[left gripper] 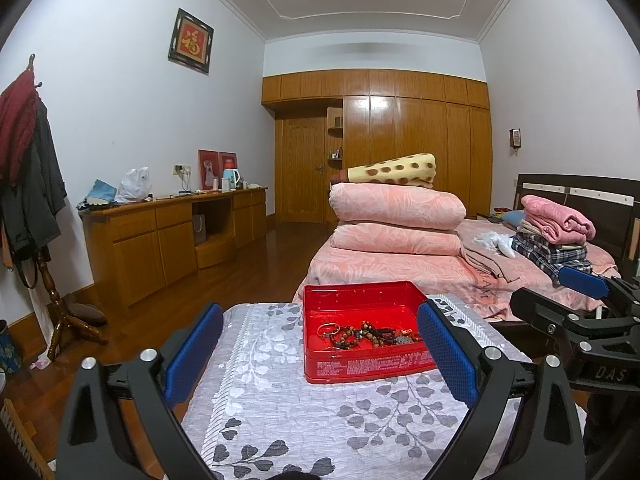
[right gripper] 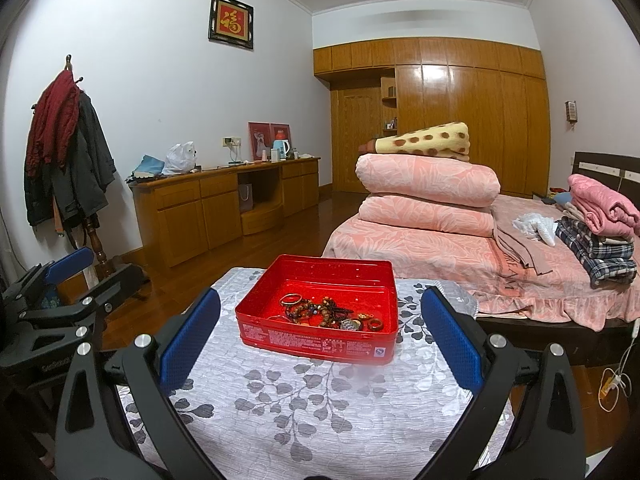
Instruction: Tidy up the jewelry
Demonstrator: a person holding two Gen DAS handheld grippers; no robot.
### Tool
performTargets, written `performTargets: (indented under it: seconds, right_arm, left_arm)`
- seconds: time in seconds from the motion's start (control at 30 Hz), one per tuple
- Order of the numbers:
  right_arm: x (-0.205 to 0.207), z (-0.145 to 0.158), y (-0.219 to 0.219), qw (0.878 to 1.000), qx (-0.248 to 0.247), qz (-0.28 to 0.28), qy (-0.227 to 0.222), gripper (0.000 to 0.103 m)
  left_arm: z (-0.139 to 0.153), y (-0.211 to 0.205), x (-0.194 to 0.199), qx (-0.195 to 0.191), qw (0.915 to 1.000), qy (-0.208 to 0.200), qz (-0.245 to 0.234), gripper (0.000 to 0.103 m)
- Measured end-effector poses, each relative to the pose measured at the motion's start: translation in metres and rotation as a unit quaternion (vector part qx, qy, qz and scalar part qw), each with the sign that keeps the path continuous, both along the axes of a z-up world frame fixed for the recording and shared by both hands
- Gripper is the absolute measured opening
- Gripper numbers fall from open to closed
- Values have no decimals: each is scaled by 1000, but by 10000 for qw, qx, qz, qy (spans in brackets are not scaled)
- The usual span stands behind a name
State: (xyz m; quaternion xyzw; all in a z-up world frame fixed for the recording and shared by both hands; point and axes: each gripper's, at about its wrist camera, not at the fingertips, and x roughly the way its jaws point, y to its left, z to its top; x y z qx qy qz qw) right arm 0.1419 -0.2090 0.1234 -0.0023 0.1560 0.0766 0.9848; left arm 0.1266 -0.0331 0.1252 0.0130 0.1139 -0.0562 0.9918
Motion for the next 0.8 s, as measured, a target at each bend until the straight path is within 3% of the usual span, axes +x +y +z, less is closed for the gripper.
performTargets:
  seconds: [0.8]
  right_arm:
    - [-1, 1, 0, 10000, -5, -1, -5, 97]
  left_arm:
    - [-4, -1, -1, -8, 10000, 19, -3, 95]
